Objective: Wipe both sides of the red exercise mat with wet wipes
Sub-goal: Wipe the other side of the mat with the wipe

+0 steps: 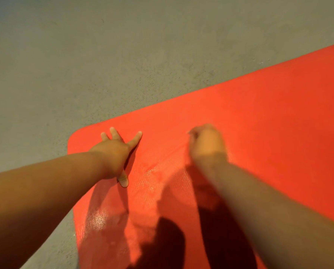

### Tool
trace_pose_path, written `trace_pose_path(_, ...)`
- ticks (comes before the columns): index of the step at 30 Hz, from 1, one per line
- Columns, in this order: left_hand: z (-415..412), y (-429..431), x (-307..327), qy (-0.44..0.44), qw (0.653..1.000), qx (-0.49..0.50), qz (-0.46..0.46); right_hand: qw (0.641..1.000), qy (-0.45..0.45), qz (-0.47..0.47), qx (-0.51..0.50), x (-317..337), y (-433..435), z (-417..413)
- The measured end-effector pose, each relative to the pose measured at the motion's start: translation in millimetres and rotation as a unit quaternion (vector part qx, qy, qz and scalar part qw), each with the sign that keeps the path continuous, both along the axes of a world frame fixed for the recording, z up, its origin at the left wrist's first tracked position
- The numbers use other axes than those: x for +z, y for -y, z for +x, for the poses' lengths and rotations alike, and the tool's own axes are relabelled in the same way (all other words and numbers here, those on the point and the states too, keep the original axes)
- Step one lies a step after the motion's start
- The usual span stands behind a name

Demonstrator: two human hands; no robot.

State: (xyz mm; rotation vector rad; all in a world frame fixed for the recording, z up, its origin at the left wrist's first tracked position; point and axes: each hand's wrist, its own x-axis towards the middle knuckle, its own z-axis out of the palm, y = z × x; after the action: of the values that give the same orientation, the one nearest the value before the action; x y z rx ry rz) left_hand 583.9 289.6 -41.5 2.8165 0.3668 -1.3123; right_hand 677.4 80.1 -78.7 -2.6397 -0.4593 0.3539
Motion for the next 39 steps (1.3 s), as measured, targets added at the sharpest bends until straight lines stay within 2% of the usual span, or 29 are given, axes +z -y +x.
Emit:
trace_pose_path(2, -1.1, -1.3, -1.1, 0.000, 1.000, 0.006, 0.001, 0.982, 0.004, 0.034, 0.184, 1.6, -27.2, -54.5)
trace_pose_path(3, -1.7, -1.8, -1.4, 0.001, 1.000, 0.007, 0.001, 0.969, 0.007, 0.045, 0.241, -0.8, -29.8, -67.6)
trace_pose_path(4, -1.6, -1.9, -1.7, 0.004, 1.000, 0.006, -0.001, 0.967, 0.012, 0.064, 0.248, -1.1, -23.4, -62.5)
trace_pose_path(5, -1.8, -1.7, -1.7, 0.005, 1.000, 0.004, -0.002, 0.974, 0.027, 0.075, 0.211, -3.8, -12.0, -44.9)
trace_pose_path(7, -1.8, -2.1, -1.0, 0.007, 1.000, 0.003, -0.002, 0.996, 0.025, 0.040, 0.074, -4.0, 20.2, 3.1)
trace_pose_path(10, -1.6, -2.3, -1.0, 0.005, 1.000, 0.003, -0.002, 0.986, 0.058, -0.002, -0.158, 6.6, 71.3, 61.8)
trace_pose_path(12, -1.8, -2.1, -1.1, 0.004, 1.000, 0.006, -0.005, 0.982, 0.065, -0.004, -0.178, 5.4, 58.7, 58.8)
trace_pose_path(15, -1.4, -1.2, -0.8, 0.007, 1.000, 0.008, -0.005, 0.999, 0.040, 0.015, 0.003, -4.7, -6.8, 9.5)
trace_pose_path(17, -1.4, -2.0, -1.8, 0.010, 1.000, 0.008, -0.004, 0.982, 0.012, 0.021, 0.187, -3.0, -39.8, -25.4)
trace_pose_path(18, -1.2, -2.0, -1.9, 0.012, 1.000, 0.004, -0.004, 0.967, 0.004, 0.016, 0.255, -2.0, -42.4, -26.8)
trace_pose_path(19, -0.9, -2.0, -2.1, 0.013, 1.000, 0.001, -0.006, 0.960, 0.008, 0.010, 0.280, -1.1, -35.2, -15.9)
trace_pose_path(21, -1.8, -3.0, -2.6, 0.012, 1.000, 0.004, -0.008, 0.977, 0.040, 0.015, 0.207, -1.9, -6.0, 20.9)
trace_pose_path(23, -2.1, -4.1, -2.4, 0.019, 1.000, 0.004, -0.007, 0.996, 0.084, 0.008, 0.009, 3.7, 32.6, 64.2)
trace_pose_path(24, -2.2, -4.5, -1.5, 0.024, 1.000, 0.006, -0.009, 0.993, 0.083, -0.002, -0.081, 6.2, 45.0, 77.5)
trace_pose_path(25, -2.8, -4.7, -1.0, 0.027, 1.000, 0.009, -0.012, 0.988, 0.076, -0.014, -0.137, 5.9, 46.7, 82.9)
trace_pose_path(26, -4.2, -5.5, -0.2, 0.028, 0.999, 0.011, -0.014, 0.987, 0.074, -0.016, -0.142, 5.3, 37.4, 80.2)
trace_pose_path(27, -5.8, -6.9, 0.3, 0.030, 0.999, 0.008, -0.011, 0.992, 0.069, -0.005, -0.109, 2.0, 19.0, 70.6)
trace_pose_path(29, -8.4, -11.1, 1.5, 0.037, 0.999, -0.001, -0.005, 0.998, 0.052, 0.020, 0.021, -4.5, -29.9, 35.2)
trace_pose_path(32, -9.7, -13.6, -1.1, 0.045, 0.999, 0.007, -0.004, 0.966, 0.039, 0.031, 0.254, -6.1, -80.1, -11.3)
trace_pose_path(33, -6.8, -12.0, -2.0, 0.046, 0.999, 0.008, -0.004, 0.960, 0.050, 0.029, 0.275, -4.3, -78.9, -3.6)
trace_pose_path(35, -0.9, -7.0, -3.1, 0.036, 0.999, 0.007, 0.001, 0.978, 0.071, 0.023, 0.195, -6.5, -53.9, 34.8)
trace_pose_path(37, 0.3, -4.7, -3.1, 0.019, 1.000, 0.012, 0.011, 0.996, 0.084, 0.000, 0.030, -3.4, -13.8, 83.9)
trace_pose_path(39, 2.4, -4.7, -3.3, 0.021, 1.000, 0.012, 0.013, 0.990, 0.084, -0.021, -0.109, 2.0, 11.5, 111.6)
